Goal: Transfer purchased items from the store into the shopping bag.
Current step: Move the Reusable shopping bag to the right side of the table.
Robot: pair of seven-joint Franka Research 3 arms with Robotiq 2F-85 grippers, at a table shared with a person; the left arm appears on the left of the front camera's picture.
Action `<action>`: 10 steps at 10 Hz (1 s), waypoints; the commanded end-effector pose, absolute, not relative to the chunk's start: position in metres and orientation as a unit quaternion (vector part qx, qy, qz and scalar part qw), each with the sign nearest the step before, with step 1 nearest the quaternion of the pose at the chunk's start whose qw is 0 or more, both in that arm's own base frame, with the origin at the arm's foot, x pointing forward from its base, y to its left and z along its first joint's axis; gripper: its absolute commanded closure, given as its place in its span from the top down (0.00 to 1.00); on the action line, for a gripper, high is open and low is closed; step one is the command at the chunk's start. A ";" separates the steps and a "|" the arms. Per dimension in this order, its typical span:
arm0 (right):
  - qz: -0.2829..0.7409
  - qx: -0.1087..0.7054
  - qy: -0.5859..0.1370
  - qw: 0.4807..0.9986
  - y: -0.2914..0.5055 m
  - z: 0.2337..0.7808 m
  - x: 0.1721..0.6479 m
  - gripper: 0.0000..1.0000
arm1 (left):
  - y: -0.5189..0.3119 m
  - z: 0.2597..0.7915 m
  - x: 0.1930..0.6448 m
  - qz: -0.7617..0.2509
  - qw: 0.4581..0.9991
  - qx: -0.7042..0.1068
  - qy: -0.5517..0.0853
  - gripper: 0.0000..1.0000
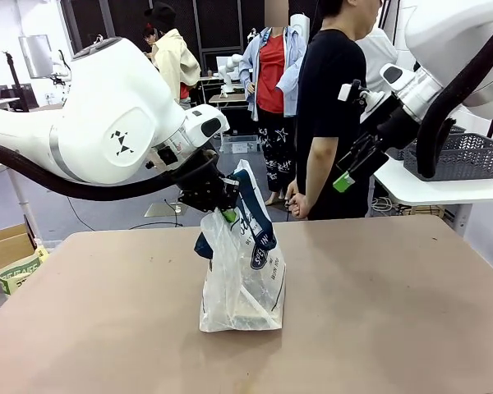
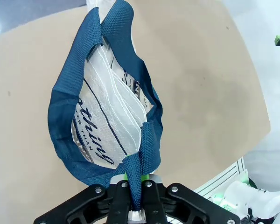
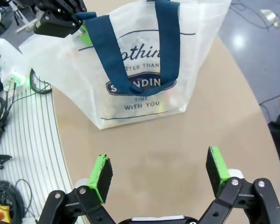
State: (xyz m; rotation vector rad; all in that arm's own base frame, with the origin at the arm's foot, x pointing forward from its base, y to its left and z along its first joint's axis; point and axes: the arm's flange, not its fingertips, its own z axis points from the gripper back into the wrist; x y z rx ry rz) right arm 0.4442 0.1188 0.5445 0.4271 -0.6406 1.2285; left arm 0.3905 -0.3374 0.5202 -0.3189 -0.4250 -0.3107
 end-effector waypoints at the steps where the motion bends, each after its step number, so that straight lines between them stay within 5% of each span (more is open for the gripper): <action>1: 0.558 0.190 -0.284 0.756 0.118 0.544 0.444 1.00 | -0.335 0.521 0.390 -0.149 0.954 -0.160 -0.207 0.00; 10: 0.558 0.190 -0.284 0.756 0.118 0.544 0.444 1.00 | -0.367 0.610 0.390 -0.121 0.967 -0.020 -0.221 0.00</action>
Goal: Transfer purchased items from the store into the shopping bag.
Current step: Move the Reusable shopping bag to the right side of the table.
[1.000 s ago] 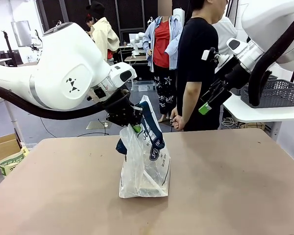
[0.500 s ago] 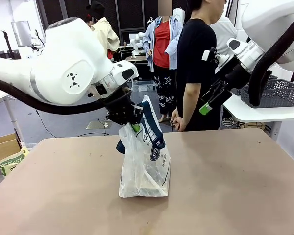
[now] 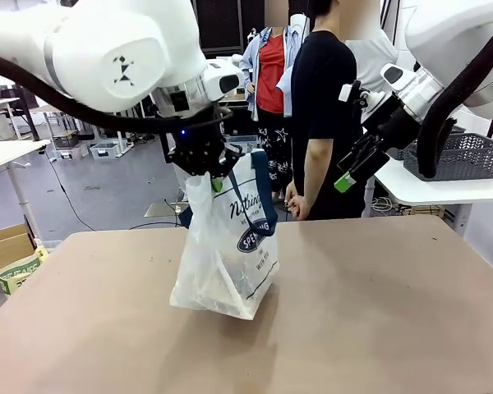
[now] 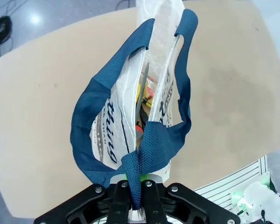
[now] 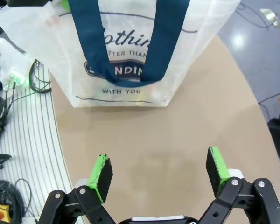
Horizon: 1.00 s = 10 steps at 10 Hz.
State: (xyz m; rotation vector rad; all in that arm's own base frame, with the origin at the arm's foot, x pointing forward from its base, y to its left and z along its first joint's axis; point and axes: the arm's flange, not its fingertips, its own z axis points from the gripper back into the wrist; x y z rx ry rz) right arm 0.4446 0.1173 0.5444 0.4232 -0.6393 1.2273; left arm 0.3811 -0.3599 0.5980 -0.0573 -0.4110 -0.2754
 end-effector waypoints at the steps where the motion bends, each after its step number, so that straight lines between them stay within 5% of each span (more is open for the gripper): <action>1: 0.558 0.190 -0.284 0.756 0.118 0.544 0.444 1.00 | -0.362 0.615 0.390 -0.111 0.968 -0.019 -0.223 0.00; 6: 0.558 0.190 -0.284 0.756 0.118 0.544 0.444 1.00 | -0.303 0.648 0.381 -0.093 0.966 -0.040 -0.237 0.00; 10: 0.558 0.190 -0.284 0.756 0.118 0.544 0.444 1.00 | -0.207 0.678 0.327 -0.050 0.955 0.040 -0.289 0.00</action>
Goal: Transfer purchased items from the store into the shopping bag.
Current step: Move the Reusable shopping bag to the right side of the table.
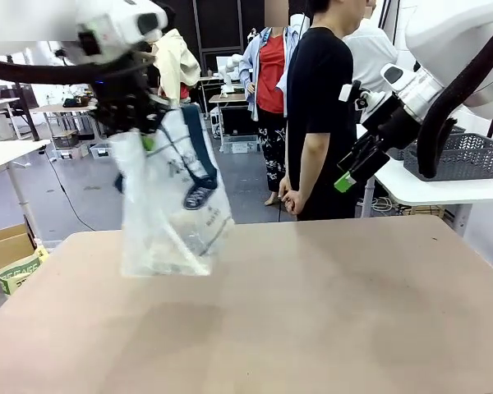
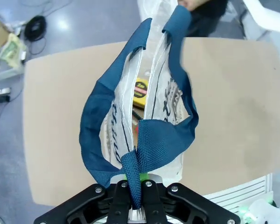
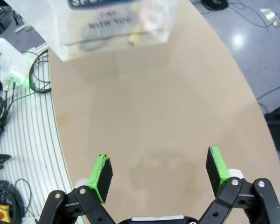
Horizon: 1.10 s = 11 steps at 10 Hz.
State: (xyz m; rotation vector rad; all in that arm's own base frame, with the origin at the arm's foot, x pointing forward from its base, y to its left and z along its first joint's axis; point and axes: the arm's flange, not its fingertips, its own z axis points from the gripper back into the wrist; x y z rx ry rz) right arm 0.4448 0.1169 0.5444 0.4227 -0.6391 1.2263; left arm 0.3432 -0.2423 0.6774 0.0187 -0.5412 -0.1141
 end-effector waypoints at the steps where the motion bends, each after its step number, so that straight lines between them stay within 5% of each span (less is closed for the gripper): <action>1: 0.558 0.190 -0.284 0.756 0.118 0.544 0.444 1.00 | -0.176 0.673 0.316 -0.036 0.955 0.036 -0.293 0.00; 6: 0.558 0.190 -0.284 0.756 0.118 0.544 0.444 1.00 | -0.072 0.650 0.283 0.040 0.942 0.029 -0.332 0.00; 7: 0.558 0.190 -0.284 0.756 0.118 0.544 0.444 1.00 | -0.093 0.651 0.286 0.008 0.956 0.056 -0.288 0.00; 11: 0.558 0.190 -0.284 0.756 0.118 0.544 0.444 1.00 | -0.093 0.651 0.286 0.008 0.956 0.056 -0.288 0.00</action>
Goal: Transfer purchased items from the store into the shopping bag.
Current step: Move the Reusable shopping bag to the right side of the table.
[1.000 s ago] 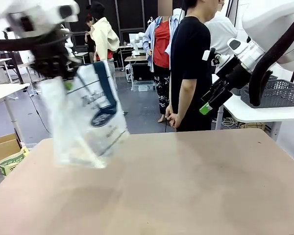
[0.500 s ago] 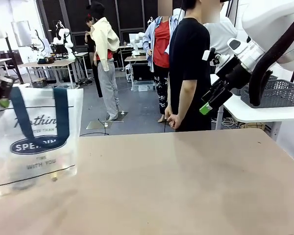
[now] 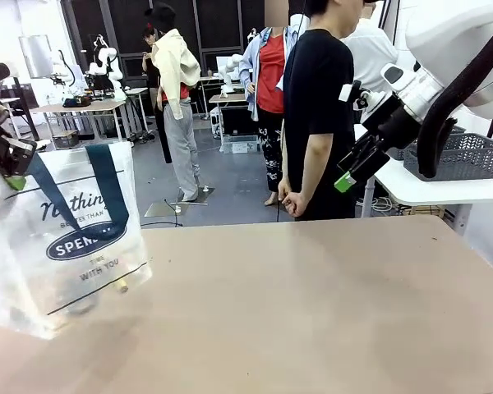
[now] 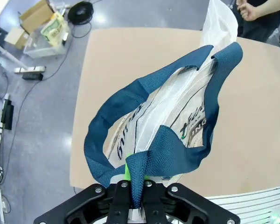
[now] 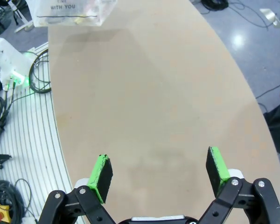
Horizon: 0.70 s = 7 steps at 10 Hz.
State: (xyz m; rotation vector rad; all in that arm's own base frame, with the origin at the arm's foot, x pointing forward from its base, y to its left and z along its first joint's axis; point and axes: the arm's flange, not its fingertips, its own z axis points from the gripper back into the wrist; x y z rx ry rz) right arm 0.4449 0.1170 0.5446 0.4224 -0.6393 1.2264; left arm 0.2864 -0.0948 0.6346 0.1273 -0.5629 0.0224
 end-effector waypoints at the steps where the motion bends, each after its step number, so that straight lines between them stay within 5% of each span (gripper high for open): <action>1: 0.558 0.190 -0.284 0.756 0.118 0.544 0.444 1.00 | -0.093 0.651 0.286 0.008 0.956 0.056 -0.288 0.00; 5: 0.558 0.190 -0.284 0.756 0.118 0.544 0.444 1.00 | -0.095 0.638 0.286 0.011 0.958 0.062 -0.279 0.00; 7: 0.558 0.190 -0.284 0.756 0.118 0.544 0.444 1.00 | -0.086 0.639 0.331 0.075 0.963 0.083 -0.245 0.00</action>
